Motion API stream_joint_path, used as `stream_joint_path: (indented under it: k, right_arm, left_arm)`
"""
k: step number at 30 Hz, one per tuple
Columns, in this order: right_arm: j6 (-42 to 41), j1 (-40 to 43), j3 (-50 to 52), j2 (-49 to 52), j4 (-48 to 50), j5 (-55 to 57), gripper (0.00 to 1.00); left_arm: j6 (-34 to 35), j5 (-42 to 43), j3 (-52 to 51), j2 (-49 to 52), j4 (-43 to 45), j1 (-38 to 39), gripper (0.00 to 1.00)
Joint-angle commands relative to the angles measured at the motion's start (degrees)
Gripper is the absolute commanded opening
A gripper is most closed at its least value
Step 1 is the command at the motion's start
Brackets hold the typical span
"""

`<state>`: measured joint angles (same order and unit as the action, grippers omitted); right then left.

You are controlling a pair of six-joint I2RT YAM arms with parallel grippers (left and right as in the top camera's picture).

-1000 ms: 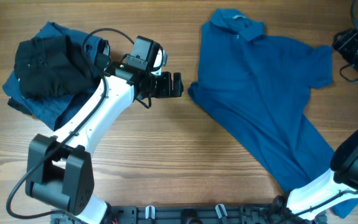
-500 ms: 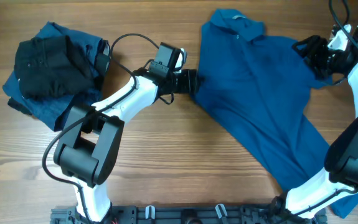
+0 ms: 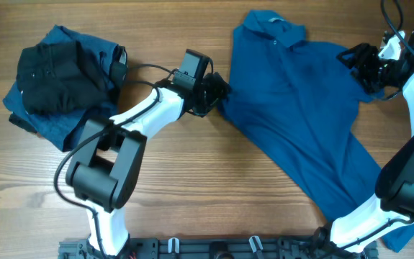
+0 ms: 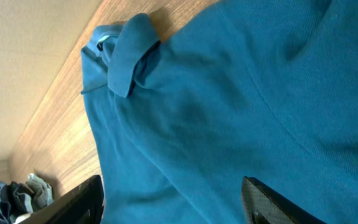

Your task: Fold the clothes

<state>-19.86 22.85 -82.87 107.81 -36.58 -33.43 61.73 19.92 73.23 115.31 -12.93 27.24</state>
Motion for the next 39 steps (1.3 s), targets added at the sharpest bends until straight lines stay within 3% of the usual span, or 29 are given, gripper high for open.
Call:
stream_joint_path:
  k: [1,3,4,5,7,8,12,20,24,27,28,30,34,36,39]
  right_arm:
    - [0.35,0.02,-0.26,-0.68,-0.31,-1.14,0.71]
    - [0.35,0.02,-0.26,-0.68,-0.44,-1.14,0.71]
    - [0.35,0.02,-0.26,-0.68,-0.52,-1.14,0.71]
    - [0.33,0.02,-0.26,-0.68,-0.59,-1.14,0.71]
    - [0.37,0.02,-0.26,-0.68,-0.81,-1.14,0.71]
    - [0.37,0.02,-0.26,-0.68,-1.05,-1.14,0.71]
    - [0.52,0.02,-0.26,-0.68,-2.16,-1.11,0.71]
    - [5.49,-0.63,0.0,-0.66,-3.67,1.14,0.71]
    - [7.52,-4.46,1.95,-0.39,-3.54,9.94,0.7]
    - [4.46,-8.41,4.55,-0.28,-2.25,15.43,0.61]
    - [3.93,-9.35,5.27,-0.26,-1.6,16.68,0.62]
    - [-0.2,-12.31,8.35,-0.02,0.15,23.45,0.75]
    - [-1.92,-15.96,14.27,1.2,5.35,22.99,0.73]
    - [-4.98,-17.03,16.39,2.27,7.43,23.43,0.59]
    - [-6.23,-17.18,17.46,3.1,12.11,23.41,0.2]
  left_arm:
    - [5.22,3.34,-0.11,3.91,3.78,1.31,0.71]
    - [5.22,3.78,-0.11,4.63,5.07,2.01,0.71]
    - [5.2,2.8,-0.11,4.72,5.03,2.21,0.64]
    - [4.76,1.38,-0.11,4.72,4.98,2.27,0.54]
    - [4.48,-1.62,-0.11,4.72,4.17,2.19,0.15]
    - [3.41,-2.84,-0.11,4.72,3.61,1.99,0.04]
    - [-3.08,-3.41,-0.09,3.82,0.07,0.13,0.04]
    - [-12.07,-24.65,-0.09,-14.69,-26.86,-9.16,0.04]
    - [-12.94,-32.06,-0.09,-21.79,-37.18,-10.58,0.04]
    - [-12.94,-32.35,-0.09,-23.28,-41.7,-10.75,0.04]
    - [-12.94,-32.44,-0.11,-23.26,-42.49,-10.75,0.04]
    - [-12.94,-32.46,-0.11,-23.26,-44.19,-10.75,0.04]
    - [-12.94,-32.63,-0.11,-23.26,-45.99,-10.75,0.04]
    - [-12.94,-32.89,-0.11,-23.26,-46.47,-10.75,0.04]
    - [-12.94,-33.09,-0.11,-23.26,-46.49,-10.75,0.04]
